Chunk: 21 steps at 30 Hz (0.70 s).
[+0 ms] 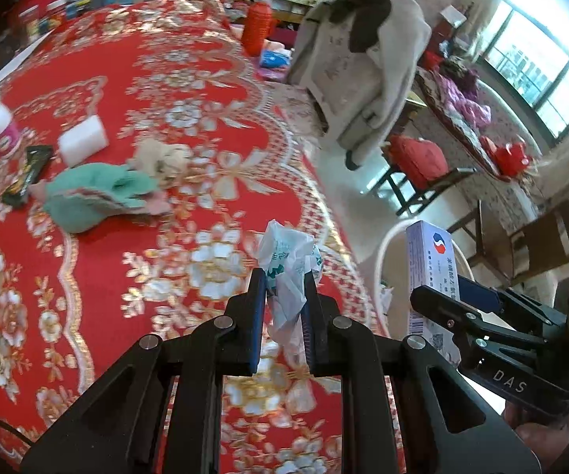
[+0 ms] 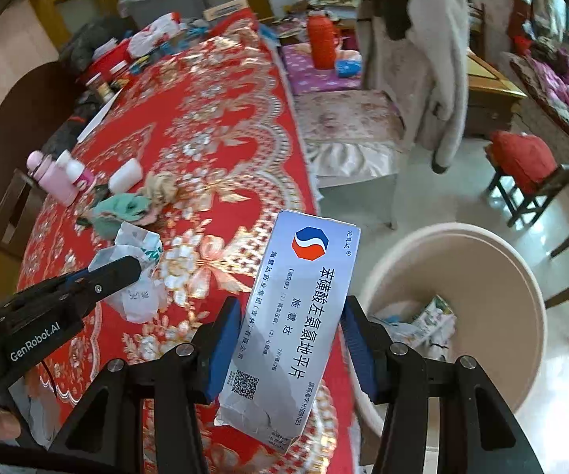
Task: Collect trash
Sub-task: 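Carry the medicine box and plastic wrapper over the beige bucket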
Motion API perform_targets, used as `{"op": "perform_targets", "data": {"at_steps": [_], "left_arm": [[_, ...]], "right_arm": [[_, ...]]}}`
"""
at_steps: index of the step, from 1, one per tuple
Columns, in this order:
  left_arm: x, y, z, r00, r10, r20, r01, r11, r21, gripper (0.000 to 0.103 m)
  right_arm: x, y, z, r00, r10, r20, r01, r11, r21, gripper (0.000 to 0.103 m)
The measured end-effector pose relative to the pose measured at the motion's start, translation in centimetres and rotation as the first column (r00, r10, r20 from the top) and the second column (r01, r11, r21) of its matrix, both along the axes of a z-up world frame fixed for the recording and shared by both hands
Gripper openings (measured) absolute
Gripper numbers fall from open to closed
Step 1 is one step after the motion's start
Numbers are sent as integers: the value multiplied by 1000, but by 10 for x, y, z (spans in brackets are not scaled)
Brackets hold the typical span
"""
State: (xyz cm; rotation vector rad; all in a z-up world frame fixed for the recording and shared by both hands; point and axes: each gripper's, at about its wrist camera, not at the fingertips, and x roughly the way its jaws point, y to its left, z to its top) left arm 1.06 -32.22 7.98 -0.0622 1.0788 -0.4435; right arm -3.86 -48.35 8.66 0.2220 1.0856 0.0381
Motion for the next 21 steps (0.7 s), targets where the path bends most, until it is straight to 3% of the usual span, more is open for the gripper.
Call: {"op": "perform_targets", "data": {"at_steps": [21], "left_arm": [[-21,-102,-13,983,-180,-46,179,983,-34,14]], "right_arm": [[-43,-87,-11,984,-172,-44,172,985,-19,50]]}}
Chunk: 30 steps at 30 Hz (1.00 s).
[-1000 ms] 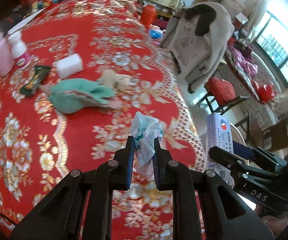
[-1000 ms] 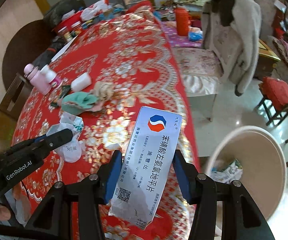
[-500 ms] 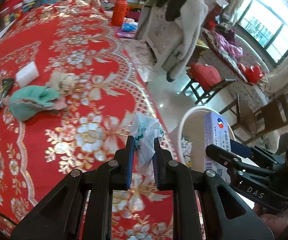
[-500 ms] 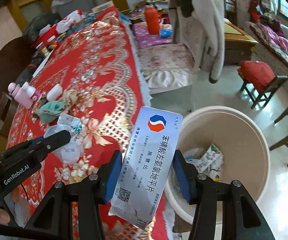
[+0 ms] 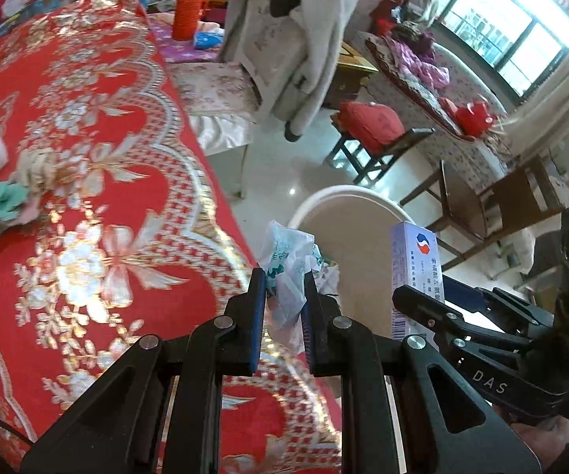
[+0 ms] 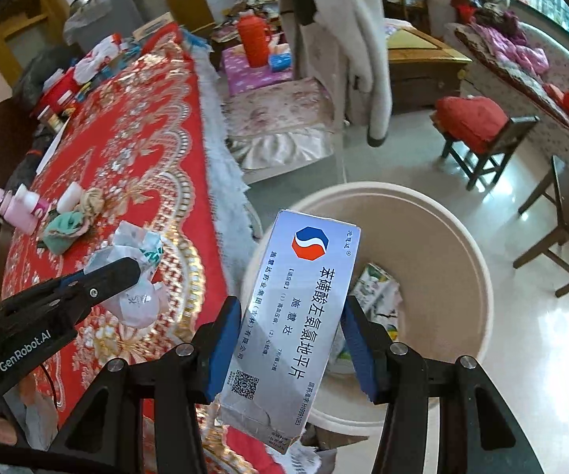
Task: Collect trash
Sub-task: 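Carry the medicine box and plastic wrapper over the beige bucket, then open both tools to drop the wrapper and medicine box into the bucket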
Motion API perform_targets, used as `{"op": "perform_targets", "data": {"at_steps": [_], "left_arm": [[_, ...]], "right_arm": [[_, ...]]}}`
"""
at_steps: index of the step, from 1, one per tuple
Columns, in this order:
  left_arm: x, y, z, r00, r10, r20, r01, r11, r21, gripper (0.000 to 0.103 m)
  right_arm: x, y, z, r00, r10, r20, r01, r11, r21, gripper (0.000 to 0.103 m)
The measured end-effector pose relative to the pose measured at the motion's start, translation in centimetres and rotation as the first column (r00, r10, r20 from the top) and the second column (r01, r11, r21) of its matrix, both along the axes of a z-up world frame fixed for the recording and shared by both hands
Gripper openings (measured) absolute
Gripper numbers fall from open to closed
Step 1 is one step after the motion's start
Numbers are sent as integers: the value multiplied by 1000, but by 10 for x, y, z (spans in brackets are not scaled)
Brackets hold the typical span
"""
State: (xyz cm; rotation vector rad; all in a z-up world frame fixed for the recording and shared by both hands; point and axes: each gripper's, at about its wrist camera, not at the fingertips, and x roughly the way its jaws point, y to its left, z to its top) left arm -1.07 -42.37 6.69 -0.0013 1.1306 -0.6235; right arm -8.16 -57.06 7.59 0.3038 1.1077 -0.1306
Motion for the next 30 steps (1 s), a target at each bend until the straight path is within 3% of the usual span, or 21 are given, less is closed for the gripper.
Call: {"op": "perform_targets", "data": {"at_steps": [16,30], "left_arm": [[-10,-61,-23,997,-69,-36,70,997,29,14],[-9,-77,-39,996,-68,-64,71,997,42,14]], "right_arm": [[-25,-56,-15,995,-84,-46,84,996,-9,50],[-30,-82,-29,990,-112,-79,113,994,1,50]]}}
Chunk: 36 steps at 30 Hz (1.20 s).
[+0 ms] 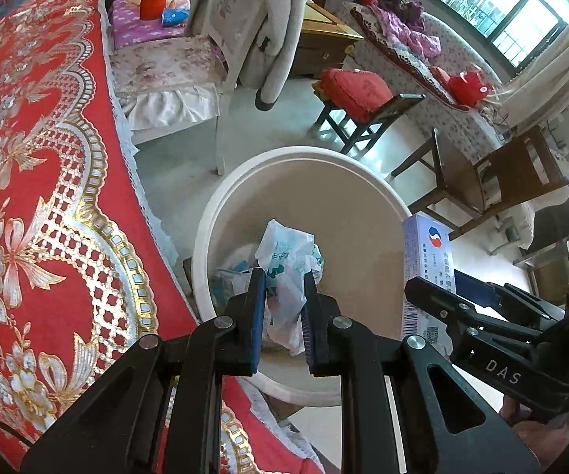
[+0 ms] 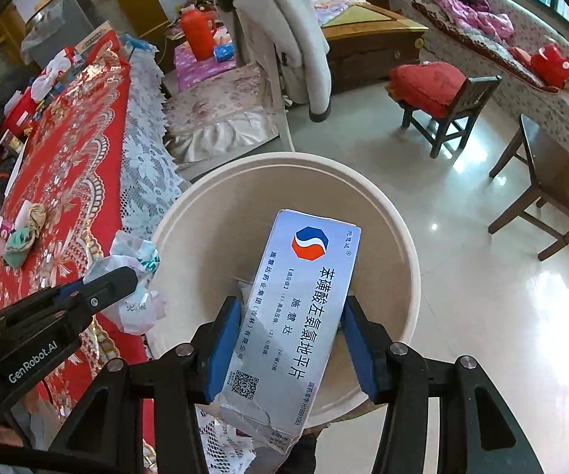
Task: Collect trash
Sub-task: 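Open both tools to drop the wrapper and medicine box into the bucket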
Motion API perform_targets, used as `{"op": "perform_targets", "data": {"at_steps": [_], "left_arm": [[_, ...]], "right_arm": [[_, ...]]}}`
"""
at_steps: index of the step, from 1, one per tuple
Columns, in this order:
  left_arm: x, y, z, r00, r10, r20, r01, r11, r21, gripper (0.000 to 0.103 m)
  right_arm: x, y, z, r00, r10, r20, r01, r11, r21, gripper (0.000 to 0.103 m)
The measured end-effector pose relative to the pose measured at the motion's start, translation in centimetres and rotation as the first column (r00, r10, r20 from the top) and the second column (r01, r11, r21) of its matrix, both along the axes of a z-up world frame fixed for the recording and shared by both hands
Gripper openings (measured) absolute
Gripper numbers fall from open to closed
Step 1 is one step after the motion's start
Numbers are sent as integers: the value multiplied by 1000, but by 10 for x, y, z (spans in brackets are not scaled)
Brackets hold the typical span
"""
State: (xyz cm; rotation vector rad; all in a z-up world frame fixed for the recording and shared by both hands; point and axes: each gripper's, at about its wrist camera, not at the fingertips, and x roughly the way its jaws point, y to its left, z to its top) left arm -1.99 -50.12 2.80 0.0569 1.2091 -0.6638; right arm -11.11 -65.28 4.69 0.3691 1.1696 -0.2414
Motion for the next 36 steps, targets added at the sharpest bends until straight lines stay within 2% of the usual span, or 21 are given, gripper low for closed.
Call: {"op": "perform_targets", "data": {"at_steps": [7,18,21,23,25,26,31,36], "left_arm": [[1,0,-7,999,7,-37,-7,1000,-13,14],[-2,-7,-5,1000,-11,-29,10,999,-32,15],[-3,-8,-3,999,-21,-34,20,999,-46,22],[-3,-7,-2,999,-21,-45,18,998,-63,37],[-2,-4,-2,998,-18,-57,13,996,-86,45],[-1,-2,-1,998,-16,-59,11,996,-92,47],[1,5,1,998,-1,-58,-4,996,-92,47],[-1,16,9,1000,18,-24,-20,996,-87,47]], "right_arm": [[1,-7,-6,1000,-4,-10,4,1000,14,50],[3,-9,-10,1000,-8,-24,8,1000,21,50],[4,-9,-11,999,-14,-30,14,1000,21,51],[5,-10,-12,999,-22,-34,23,999,24,52],[5,-10,-13,999,-30,-40,31,999,24,59],[6,-11,-13,998,-35,-44,36,999,23,63],[6,-9,-11,998,-36,-42,37,999,21,63],[8,-2,-10,999,-20,-39,21,1000,21,63]]}}
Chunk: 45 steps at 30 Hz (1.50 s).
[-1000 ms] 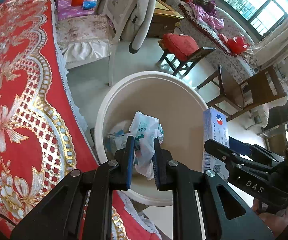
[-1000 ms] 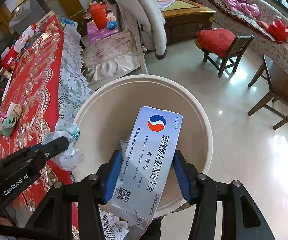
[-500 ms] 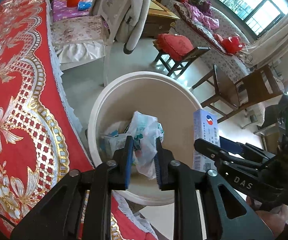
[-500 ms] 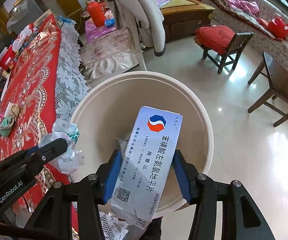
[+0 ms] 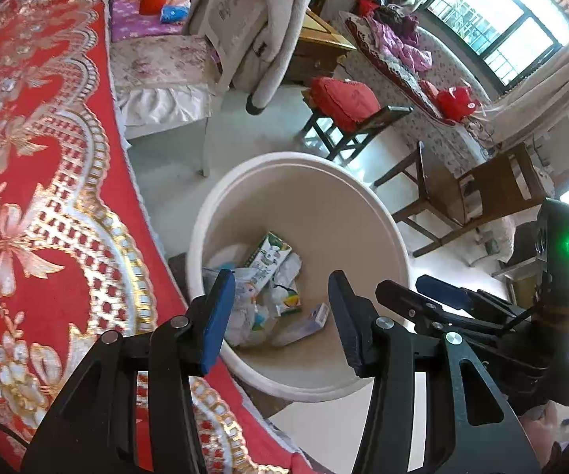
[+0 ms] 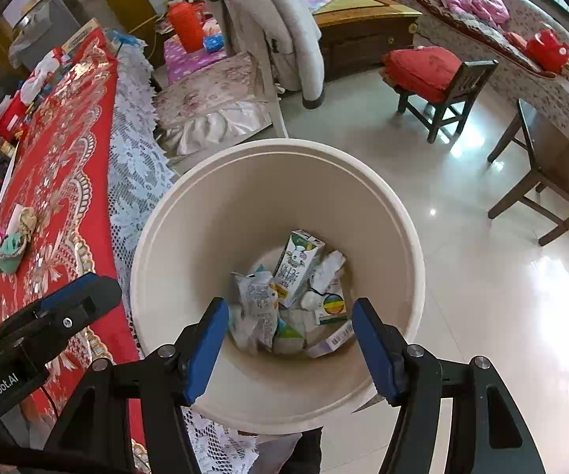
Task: Collect trash
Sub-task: 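Open both tools to drop the wrapper and medicine box into the bucket, then move both open tools back over the table toward the green towel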
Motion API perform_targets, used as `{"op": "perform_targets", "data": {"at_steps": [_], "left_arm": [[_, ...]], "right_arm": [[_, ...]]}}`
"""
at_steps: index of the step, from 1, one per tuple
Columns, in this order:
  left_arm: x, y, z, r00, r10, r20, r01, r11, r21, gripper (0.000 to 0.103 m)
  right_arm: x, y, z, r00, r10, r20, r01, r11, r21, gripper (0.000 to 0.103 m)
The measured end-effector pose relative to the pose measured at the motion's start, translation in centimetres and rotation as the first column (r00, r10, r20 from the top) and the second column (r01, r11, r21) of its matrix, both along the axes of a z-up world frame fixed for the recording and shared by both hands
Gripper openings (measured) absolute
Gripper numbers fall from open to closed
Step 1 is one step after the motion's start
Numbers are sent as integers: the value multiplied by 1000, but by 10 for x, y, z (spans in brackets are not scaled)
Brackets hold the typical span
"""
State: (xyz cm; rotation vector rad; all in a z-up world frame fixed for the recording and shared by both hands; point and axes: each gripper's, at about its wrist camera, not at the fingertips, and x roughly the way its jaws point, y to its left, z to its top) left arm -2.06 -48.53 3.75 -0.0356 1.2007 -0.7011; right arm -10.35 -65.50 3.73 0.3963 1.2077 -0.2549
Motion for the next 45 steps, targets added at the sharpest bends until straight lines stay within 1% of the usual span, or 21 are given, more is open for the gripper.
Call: {"op": "perform_targets", "data": {"at_steps": [6,14,18,24,31,34,42,45], "left_arm": [[-2,21,13,998,36,57,-36,999,6,48],[5,65,28,987,115,113,-117,993,15,48],[12,93,30,978,169,123,-174,984,28,47],[19,141,29,959,253,131,-261,964,48,47],[26,196,30,930,341,137,-352,934,67,47],[27,223,29,914,382,137,-394,916,74,47],[33,301,21,856,503,118,-514,853,96,47],[38,332,17,828,549,110,-559,822,105,47]], "right_arm": [[6,15,9,999,37,19,-36,999,-24,63],[24,51,22,994,100,49,-99,995,-32,63],[36,73,27,987,148,61,-146,989,-35,63],[56,116,32,971,225,77,-223,974,-32,63],[81,171,29,944,322,78,-321,947,-19,64],[91,194,28,929,362,77,-362,932,-15,64],[119,257,17,888,454,70,-457,890,16,65],[131,281,13,870,489,65,-491,871,29,65]]}}
